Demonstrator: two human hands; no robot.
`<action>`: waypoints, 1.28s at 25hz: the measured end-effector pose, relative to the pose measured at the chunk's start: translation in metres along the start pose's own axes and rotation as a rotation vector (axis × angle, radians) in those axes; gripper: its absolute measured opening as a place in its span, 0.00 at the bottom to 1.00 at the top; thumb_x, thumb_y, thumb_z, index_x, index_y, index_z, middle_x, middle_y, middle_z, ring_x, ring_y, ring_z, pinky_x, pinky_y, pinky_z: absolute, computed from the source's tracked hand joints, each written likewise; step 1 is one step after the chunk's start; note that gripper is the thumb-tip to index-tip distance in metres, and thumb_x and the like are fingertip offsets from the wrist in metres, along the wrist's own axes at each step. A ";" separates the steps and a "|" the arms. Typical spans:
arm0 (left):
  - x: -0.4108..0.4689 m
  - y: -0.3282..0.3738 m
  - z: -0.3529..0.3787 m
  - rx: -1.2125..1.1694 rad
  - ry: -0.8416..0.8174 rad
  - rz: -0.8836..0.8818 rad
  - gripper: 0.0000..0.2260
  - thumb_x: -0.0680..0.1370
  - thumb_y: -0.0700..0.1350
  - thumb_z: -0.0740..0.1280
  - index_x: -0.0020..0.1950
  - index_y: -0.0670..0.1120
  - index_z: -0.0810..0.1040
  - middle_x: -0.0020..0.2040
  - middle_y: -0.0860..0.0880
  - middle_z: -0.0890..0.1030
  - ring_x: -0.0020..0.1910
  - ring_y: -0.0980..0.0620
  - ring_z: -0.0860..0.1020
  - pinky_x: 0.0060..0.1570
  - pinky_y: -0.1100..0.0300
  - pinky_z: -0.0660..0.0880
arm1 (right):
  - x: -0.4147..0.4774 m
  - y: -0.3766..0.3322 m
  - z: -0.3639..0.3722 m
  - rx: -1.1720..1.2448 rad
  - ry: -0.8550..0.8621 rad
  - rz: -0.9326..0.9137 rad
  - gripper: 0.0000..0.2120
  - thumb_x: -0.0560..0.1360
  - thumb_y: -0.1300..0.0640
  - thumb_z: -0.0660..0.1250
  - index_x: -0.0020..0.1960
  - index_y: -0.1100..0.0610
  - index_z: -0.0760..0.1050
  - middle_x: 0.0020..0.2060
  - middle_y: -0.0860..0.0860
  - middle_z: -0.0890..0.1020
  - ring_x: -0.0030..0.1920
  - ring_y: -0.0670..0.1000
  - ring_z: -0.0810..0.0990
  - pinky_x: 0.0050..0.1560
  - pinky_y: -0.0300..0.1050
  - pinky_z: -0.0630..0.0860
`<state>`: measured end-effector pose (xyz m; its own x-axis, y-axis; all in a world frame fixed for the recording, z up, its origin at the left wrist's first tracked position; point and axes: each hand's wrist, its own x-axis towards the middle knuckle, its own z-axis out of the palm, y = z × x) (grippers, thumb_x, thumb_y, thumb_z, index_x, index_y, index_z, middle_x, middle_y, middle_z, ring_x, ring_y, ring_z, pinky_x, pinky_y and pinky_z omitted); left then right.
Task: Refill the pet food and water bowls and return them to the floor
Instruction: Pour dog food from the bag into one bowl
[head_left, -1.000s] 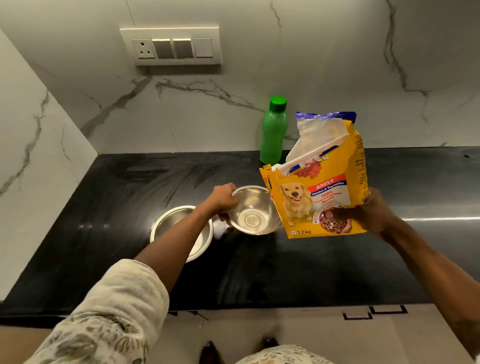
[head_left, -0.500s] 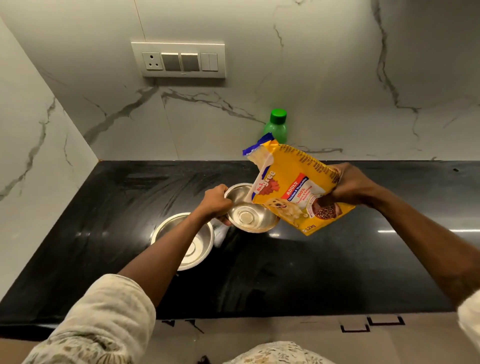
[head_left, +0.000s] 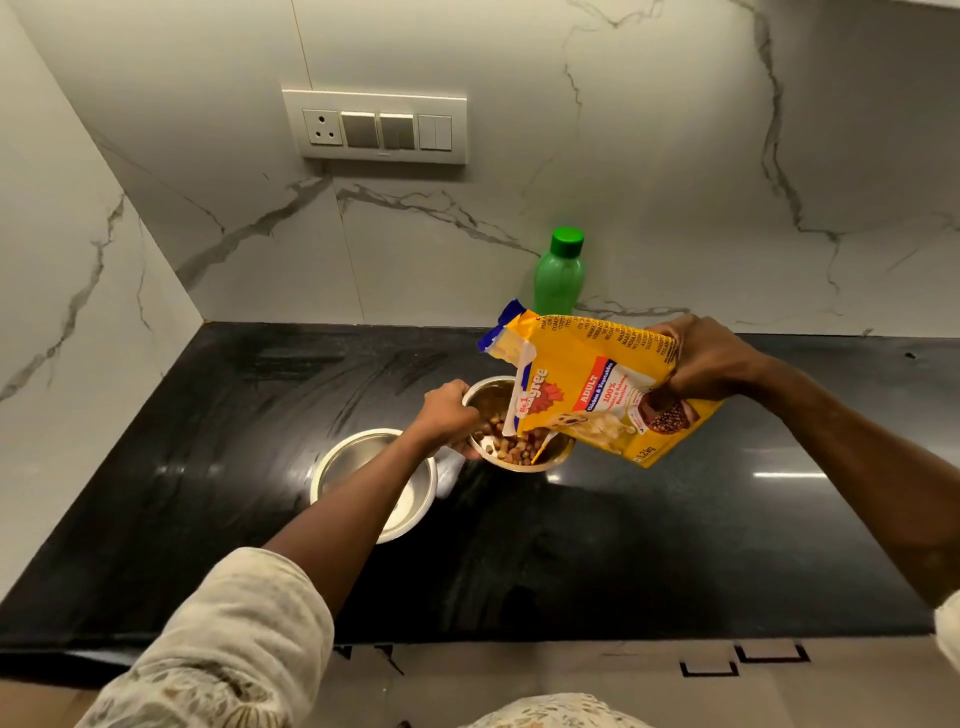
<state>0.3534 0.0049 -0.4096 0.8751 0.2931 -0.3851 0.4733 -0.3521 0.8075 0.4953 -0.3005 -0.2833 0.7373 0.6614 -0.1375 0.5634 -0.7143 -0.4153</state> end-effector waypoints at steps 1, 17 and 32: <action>0.000 -0.001 0.000 0.000 0.006 -0.001 0.15 0.79 0.33 0.66 0.63 0.45 0.72 0.54 0.41 0.81 0.43 0.44 0.88 0.36 0.51 0.86 | 0.000 -0.001 -0.001 0.000 0.004 0.000 0.24 0.59 0.59 0.86 0.52 0.49 0.84 0.44 0.46 0.88 0.46 0.49 0.86 0.56 0.58 0.82; 0.000 -0.001 0.008 -0.041 0.030 0.000 0.13 0.81 0.35 0.67 0.64 0.46 0.73 0.54 0.42 0.82 0.42 0.45 0.88 0.31 0.55 0.84 | -0.004 -0.042 -0.030 -0.140 -0.008 0.032 0.30 0.58 0.57 0.87 0.57 0.47 0.83 0.46 0.47 0.87 0.49 0.53 0.85 0.56 0.54 0.81; -0.006 -0.003 0.014 -0.094 0.016 -0.023 0.12 0.81 0.35 0.67 0.63 0.44 0.73 0.52 0.40 0.84 0.37 0.46 0.88 0.33 0.53 0.85 | -0.010 -0.068 -0.040 -0.214 -0.028 0.074 0.31 0.60 0.54 0.86 0.60 0.41 0.80 0.49 0.46 0.87 0.50 0.52 0.84 0.53 0.50 0.80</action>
<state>0.3483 -0.0079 -0.4156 0.8619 0.3143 -0.3980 0.4813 -0.2600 0.8371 0.4642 -0.2674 -0.2177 0.7705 0.6096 -0.1863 0.5769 -0.7912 -0.2031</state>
